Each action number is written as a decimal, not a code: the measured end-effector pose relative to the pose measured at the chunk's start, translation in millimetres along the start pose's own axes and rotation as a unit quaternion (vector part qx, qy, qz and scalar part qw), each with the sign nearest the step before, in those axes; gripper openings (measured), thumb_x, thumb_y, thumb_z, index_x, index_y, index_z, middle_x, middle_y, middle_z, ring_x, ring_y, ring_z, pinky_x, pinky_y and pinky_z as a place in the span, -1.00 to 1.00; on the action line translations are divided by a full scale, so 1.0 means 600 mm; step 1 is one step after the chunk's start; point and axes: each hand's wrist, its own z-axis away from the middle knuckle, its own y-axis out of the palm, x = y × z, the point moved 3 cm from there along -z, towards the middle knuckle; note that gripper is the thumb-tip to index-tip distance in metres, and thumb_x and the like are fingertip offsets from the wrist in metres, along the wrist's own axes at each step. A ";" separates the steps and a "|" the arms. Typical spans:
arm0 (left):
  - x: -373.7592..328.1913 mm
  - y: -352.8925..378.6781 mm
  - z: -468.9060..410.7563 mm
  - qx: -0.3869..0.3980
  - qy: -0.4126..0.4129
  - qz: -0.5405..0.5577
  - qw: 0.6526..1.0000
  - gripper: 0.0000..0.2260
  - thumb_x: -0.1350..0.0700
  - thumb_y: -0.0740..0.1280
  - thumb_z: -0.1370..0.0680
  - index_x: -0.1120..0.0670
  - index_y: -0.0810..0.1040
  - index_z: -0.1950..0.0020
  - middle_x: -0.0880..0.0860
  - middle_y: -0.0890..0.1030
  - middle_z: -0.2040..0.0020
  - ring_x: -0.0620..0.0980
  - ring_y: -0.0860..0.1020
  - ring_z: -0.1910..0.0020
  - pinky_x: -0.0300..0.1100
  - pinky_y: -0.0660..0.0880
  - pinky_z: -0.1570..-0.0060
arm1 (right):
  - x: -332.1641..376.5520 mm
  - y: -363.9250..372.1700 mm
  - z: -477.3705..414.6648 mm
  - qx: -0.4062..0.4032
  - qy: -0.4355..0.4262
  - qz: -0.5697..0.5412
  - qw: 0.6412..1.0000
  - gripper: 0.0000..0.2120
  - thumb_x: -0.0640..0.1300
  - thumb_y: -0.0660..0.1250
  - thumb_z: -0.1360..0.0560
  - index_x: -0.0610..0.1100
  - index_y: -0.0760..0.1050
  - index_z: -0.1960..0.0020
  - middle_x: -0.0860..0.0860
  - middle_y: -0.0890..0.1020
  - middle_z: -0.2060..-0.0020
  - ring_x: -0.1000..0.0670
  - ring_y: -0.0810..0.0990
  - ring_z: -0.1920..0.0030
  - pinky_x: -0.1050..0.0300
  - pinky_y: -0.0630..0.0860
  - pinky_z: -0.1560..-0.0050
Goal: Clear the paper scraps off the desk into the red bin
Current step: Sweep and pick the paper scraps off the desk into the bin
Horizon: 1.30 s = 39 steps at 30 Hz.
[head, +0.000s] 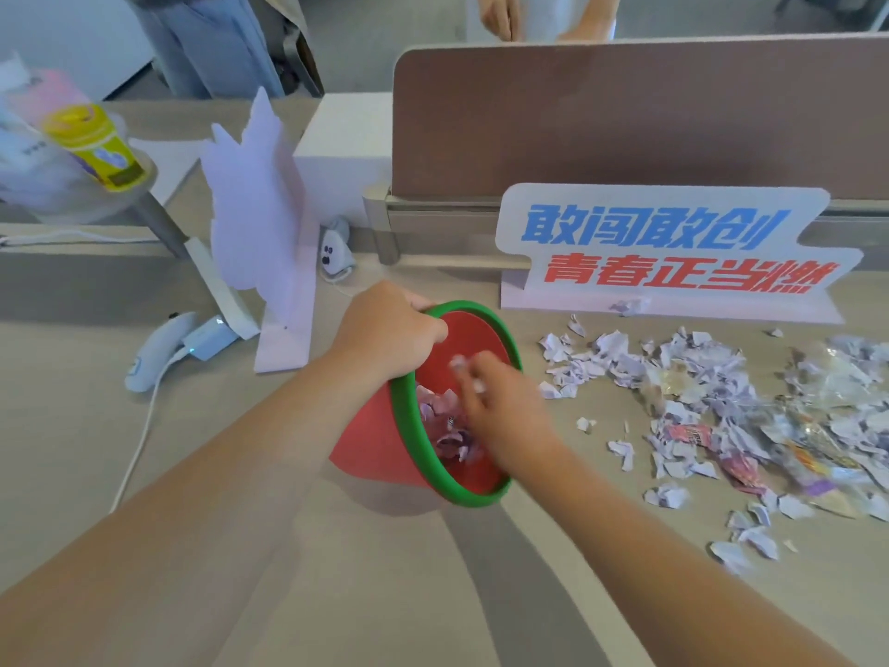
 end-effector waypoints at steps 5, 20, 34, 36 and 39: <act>0.000 -0.003 0.006 -0.004 0.006 -0.007 1.000 -0.83 0.16 0.36 -0.37 -0.02 0.72 0.15 0.07 0.61 0.39 -0.01 0.43 0.45 -0.23 0.34 0.42 | 0.009 0.055 0.016 0.146 -0.031 0.086 0.985 -0.21 0.39 -0.16 -0.28 -0.02 0.41 -0.28 -0.12 0.47 -0.11 -0.17 0.36 -0.14 -0.06 0.29 -0.13; 0.008 -0.006 0.016 -0.007 0.009 0.007 1.000 -0.82 0.16 0.35 -0.38 -0.02 0.73 0.14 0.09 0.64 0.34 0.02 0.45 0.44 -0.16 0.44 0.34 | -0.027 -0.011 0.062 0.034 -0.039 -0.036 0.998 -0.64 -0.39 0.17 -0.44 -0.20 0.57 -0.15 -0.08 0.61 0.02 -0.04 0.49 -0.02 0.22 0.38 -0.07; 0.007 -0.004 0.027 -0.001 0.022 -0.007 1.000 -0.77 0.17 0.33 -0.41 -0.05 0.72 0.05 0.15 0.71 0.23 -0.01 0.42 0.49 -0.17 0.42 0.38 | -0.187 0.029 0.125 0.055 0.219 0.013 0.974 -0.83 -0.07 0.41 -0.42 -0.14 0.52 0.09 -0.02 0.46 0.12 -0.04 0.48 0.11 0.19 0.29 0.14; 0.005 -0.003 0.027 0.000 0.020 -0.006 1.000 -0.73 0.17 0.33 -0.41 -0.08 0.72 0.00 0.11 0.70 0.25 -0.03 0.41 0.50 -0.22 0.38 0.39 | -0.187 0.035 0.121 0.041 0.206 0.019 0.977 -0.87 -0.09 0.39 -0.43 -0.12 0.52 0.08 0.00 0.45 0.13 -0.04 0.47 0.10 0.17 0.31 0.12; 0.006 -0.004 0.026 -0.003 0.016 0.000 1.000 -0.75 0.17 0.34 -0.41 -0.06 0.72 0.02 0.14 0.71 0.22 0.01 0.46 0.45 -0.12 0.49 0.31 | -0.189 0.041 0.114 0.026 0.216 0.033 0.975 -0.89 -0.14 0.28 -0.51 -0.15 0.54 0.04 -0.06 0.53 0.08 -0.10 0.51 0.04 0.15 0.33 0.12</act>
